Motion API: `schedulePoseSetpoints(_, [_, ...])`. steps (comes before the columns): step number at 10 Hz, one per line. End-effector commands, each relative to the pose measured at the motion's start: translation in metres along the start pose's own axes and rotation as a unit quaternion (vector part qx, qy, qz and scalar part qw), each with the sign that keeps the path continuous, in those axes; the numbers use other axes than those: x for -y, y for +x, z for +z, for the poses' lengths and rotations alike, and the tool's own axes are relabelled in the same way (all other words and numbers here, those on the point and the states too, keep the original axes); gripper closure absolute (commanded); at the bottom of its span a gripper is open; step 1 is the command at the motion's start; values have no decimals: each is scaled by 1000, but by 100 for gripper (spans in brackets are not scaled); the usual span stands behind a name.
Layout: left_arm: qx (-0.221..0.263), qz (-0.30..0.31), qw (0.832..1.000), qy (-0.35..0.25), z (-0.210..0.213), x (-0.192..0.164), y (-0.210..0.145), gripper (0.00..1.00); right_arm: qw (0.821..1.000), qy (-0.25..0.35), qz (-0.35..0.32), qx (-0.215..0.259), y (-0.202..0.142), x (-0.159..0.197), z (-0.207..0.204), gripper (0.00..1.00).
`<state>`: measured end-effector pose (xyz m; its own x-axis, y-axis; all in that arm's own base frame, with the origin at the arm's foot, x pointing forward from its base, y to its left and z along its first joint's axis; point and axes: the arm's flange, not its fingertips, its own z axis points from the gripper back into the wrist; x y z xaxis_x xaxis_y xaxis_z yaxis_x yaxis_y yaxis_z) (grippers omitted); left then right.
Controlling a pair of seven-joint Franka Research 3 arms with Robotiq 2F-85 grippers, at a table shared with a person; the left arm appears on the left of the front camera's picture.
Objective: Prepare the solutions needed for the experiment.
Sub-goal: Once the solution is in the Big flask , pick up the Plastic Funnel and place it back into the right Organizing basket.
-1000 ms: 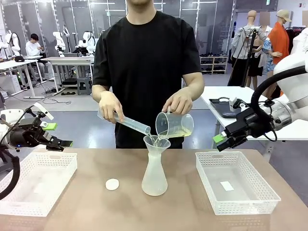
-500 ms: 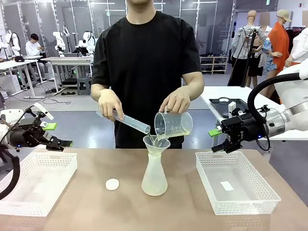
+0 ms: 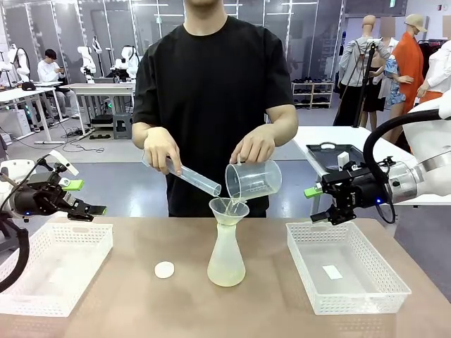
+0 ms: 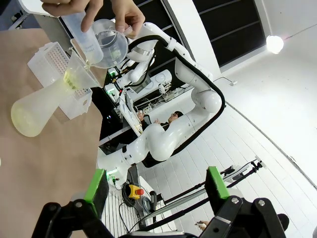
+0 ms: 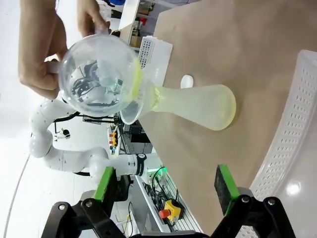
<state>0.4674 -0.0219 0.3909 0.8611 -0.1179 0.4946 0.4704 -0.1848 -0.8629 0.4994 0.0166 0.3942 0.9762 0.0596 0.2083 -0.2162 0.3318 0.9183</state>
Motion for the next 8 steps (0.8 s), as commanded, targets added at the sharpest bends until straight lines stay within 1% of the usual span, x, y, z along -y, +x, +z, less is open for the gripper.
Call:
schedulePoseSetpoints(1, [1,-2,1000,-1,0,1,1,0,1000,5,6,-3,1,-3,1,0])
schedulePoseSetpoints(8, [1,-2,1000,-1,0,1,1,0,1000,5,6,-3,1,-3,1,0])
